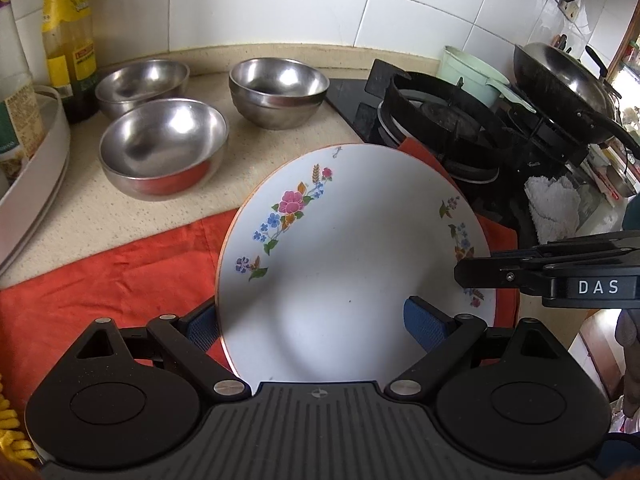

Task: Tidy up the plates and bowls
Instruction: 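Lower the flowered plate onto the stack and open the right tool, then move the right tool toward the stainless steel bowls by the wall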

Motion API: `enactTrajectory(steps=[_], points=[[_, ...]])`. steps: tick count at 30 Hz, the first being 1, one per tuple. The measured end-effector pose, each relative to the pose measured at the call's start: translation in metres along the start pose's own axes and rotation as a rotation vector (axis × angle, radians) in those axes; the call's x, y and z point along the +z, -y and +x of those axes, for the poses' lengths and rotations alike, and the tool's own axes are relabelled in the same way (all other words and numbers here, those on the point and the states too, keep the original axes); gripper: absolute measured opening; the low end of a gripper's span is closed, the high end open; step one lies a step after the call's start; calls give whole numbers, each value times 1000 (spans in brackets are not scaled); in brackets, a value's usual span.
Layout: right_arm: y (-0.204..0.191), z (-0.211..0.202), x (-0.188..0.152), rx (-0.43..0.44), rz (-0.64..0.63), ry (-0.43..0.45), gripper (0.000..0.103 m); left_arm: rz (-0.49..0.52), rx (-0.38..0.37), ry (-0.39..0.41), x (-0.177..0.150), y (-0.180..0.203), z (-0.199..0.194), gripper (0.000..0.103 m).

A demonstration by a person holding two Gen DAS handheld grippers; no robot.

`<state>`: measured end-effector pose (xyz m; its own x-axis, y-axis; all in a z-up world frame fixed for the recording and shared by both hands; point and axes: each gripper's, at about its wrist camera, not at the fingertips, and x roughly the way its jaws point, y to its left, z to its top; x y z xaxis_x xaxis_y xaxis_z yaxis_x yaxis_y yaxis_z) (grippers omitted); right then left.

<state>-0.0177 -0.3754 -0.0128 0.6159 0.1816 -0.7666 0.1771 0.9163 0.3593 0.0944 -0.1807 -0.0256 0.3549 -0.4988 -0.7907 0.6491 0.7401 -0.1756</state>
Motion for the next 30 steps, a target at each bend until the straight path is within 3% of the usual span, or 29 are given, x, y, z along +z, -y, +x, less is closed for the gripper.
enactTrajectory(steps=[6,10,23,30], points=[[-1,6,0,-37,-46,-6,24,-21,7,-21,1,-3,8,91],[-3,6,3,-80,-97,17,25,-23,16,9,4,-5,3,92],[-9,9,18,-51,-155,61,25,-19,54,50,14,-10,-4,94],[-24,22,39,-13,-212,73,25,-56,112,80,24,-24,-10,94]])
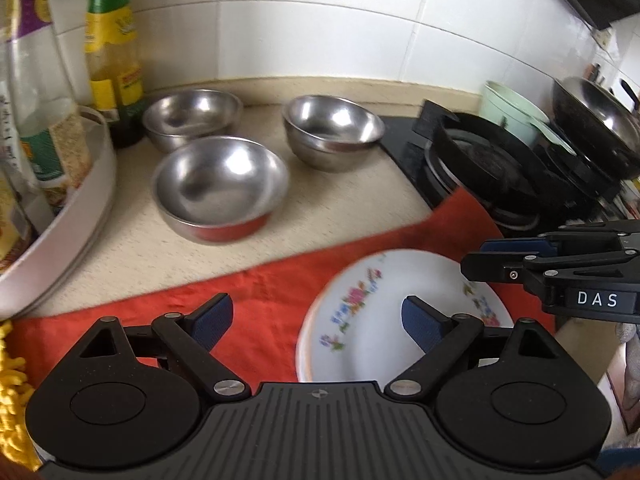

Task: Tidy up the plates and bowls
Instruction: 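Move the right tool toward the stainless steel bowls by the wall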

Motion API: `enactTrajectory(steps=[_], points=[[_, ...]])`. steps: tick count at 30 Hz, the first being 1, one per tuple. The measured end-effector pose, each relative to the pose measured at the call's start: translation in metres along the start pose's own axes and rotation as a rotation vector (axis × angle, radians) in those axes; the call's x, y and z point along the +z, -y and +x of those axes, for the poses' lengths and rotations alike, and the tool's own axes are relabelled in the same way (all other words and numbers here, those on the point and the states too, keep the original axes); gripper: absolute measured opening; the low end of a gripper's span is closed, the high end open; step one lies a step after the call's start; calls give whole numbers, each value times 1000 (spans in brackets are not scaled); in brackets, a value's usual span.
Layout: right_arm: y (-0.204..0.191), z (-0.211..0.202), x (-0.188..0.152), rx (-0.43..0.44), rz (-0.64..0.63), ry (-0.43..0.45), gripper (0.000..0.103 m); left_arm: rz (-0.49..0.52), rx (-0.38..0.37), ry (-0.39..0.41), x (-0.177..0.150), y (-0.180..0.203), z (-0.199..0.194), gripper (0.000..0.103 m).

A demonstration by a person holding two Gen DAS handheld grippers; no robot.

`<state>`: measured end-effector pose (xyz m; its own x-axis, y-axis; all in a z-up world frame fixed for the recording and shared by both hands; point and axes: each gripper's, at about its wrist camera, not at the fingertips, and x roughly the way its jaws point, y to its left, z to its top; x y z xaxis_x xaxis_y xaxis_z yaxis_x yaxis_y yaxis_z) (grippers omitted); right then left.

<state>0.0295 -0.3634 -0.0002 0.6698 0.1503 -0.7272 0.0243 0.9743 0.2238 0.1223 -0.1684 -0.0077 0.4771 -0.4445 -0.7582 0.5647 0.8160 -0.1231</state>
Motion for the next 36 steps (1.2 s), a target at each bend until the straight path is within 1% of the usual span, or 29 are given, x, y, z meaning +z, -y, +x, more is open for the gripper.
enactTrajectory(steps=[10,12,14,18,21,24,27,28,30,34,36], points=[[-18,28,38,69,-95,11,27,-94,99,23,18,-29,-1,96],[-20,36,47,78,-108,12,31,-110,120,26,24,-35,2,97],[-23,45,57,89,-118,14,33,-130,143,29,30,-42,5,97],[-27,65,76,109,-131,4,34,-188,155,18,42,-58,14,98],[-26,82,87,112,-115,-19,35,-229,182,4,49,-69,24,99],[-20,99,97,139,-70,-60,35,-255,198,-13,55,-77,36,101],[-18,114,103,144,-46,-84,34,-249,218,-19,58,-79,46,102],[-18,119,105,132,-52,-89,34,-248,221,-26,59,-80,50,102],[-16,129,108,121,-48,-114,34,-257,212,-29,60,-84,55,102],[-8,146,112,138,-2,-163,34,-267,206,-51,62,-89,67,100],[-7,153,112,137,5,-176,32,-276,193,-59,63,-92,71,98]])
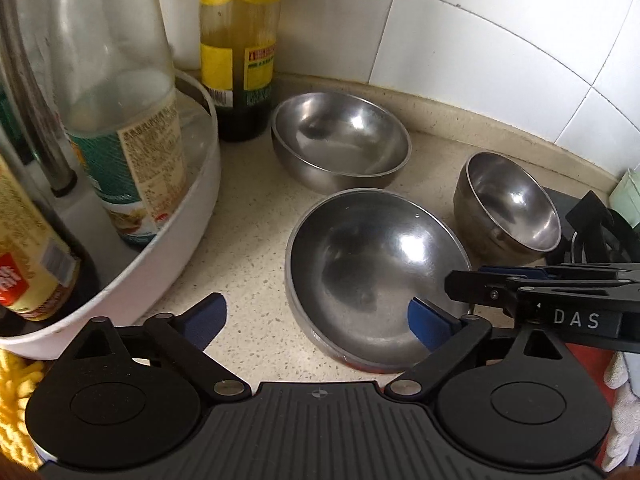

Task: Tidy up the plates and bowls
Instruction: 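Move the right tool toward the stainless steel bowls by the wall, then move the left tool toward the stainless steel bowls by the wall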

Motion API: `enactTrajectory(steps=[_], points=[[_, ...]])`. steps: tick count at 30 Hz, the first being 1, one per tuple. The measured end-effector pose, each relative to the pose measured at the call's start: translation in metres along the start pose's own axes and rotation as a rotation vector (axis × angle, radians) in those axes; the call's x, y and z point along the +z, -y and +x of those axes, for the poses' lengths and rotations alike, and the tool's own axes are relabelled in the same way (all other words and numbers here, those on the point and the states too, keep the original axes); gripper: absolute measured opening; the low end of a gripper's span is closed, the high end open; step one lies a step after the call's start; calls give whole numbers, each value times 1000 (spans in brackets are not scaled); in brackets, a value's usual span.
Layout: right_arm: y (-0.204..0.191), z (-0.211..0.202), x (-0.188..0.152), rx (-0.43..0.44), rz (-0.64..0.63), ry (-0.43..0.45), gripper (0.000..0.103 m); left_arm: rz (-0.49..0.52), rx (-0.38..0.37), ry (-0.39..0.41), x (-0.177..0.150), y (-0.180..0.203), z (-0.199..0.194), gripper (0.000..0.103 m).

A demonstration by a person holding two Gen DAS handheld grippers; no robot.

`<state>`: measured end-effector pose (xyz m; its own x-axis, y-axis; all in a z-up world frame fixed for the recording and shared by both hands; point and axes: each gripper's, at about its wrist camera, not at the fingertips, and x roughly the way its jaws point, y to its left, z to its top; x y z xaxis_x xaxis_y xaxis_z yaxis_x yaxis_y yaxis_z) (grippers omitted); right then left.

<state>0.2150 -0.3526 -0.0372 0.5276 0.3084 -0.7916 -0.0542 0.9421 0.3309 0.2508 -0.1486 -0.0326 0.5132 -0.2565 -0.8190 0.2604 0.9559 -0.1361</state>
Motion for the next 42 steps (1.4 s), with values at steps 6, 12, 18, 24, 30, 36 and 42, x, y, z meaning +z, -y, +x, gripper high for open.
enactTrajectory(steps=[6,12,18,24,30,36,42], points=[[1,11,4,28,10,-38,20,17,-34,-38,1,0,15,70],[1,16,0,54,23,-68,17,44,-71,-84,-7,4,23,59],[8,-1,-12,67,65,-105,17,74,-108,-87,-16,13,9,61],[12,-10,-21,42,59,-124,19,98,-121,-102,-22,21,15,65],[14,-21,-21,39,60,-96,21,95,-108,-70,-22,15,3,70],[24,-43,-21,11,72,-66,23,99,-88,-30,-19,9,-16,71],[42,-66,-20,-32,89,-16,23,121,-91,17,-9,17,-32,73]])
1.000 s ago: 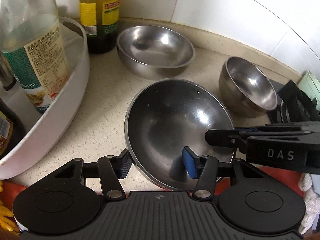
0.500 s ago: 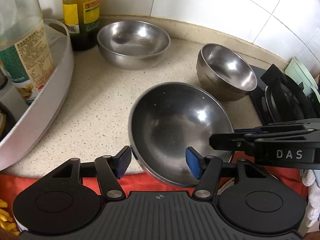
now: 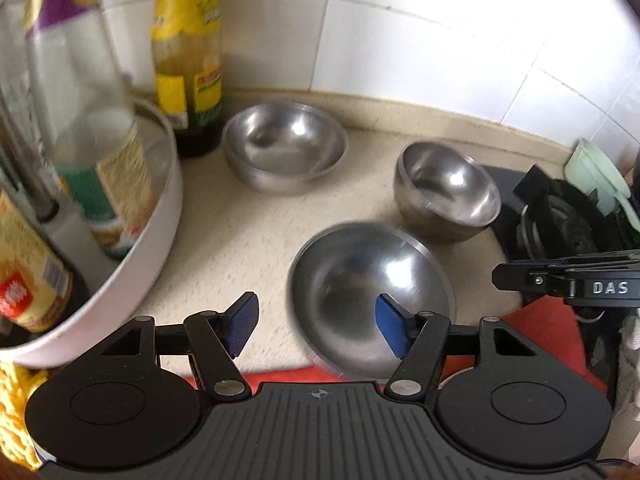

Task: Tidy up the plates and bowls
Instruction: 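Move the left tool toward the stainless steel bowls by the wall, then close the left tool on the rim of a steel bowl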

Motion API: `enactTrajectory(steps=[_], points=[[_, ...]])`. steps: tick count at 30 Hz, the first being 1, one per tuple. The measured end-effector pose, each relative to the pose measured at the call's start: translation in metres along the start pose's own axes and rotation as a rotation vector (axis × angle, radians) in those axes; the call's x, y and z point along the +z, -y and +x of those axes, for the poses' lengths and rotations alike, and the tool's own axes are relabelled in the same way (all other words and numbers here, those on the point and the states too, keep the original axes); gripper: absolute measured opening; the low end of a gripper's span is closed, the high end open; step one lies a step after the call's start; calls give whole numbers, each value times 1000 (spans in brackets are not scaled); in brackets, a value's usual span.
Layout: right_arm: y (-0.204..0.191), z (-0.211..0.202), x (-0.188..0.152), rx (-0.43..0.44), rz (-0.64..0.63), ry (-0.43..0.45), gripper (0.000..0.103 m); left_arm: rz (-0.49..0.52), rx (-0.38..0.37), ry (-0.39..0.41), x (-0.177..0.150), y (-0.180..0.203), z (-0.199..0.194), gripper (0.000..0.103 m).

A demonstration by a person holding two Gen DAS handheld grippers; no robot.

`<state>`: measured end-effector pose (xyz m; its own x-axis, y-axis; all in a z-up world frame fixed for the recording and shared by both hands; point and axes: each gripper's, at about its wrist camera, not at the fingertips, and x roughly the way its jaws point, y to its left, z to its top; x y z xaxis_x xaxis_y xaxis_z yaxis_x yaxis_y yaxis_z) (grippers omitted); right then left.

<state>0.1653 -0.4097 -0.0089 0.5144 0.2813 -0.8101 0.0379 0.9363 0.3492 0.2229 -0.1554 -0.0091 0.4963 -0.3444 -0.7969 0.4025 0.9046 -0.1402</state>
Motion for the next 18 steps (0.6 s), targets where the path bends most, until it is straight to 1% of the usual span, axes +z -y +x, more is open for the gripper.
enactTrajectory(steps=[3,7,9,11,12,18], points=[[12,-7,6,-26,16,25,24,35,-16,25,14,13,-2,79],[29,-12,17,-42,55,49,25,79,-3,50,32,26,0,80],[35,-12,20,-47,66,57,27,69,-17,37,42,29,6,80],[41,-10,23,-53,71,60,29,64,-47,22,52,33,14,80],[44,-8,26,-54,79,62,29,65,-50,17,56,35,18,80],[66,1,37,-46,157,72,29,110,-37,-10,73,51,48,80]])
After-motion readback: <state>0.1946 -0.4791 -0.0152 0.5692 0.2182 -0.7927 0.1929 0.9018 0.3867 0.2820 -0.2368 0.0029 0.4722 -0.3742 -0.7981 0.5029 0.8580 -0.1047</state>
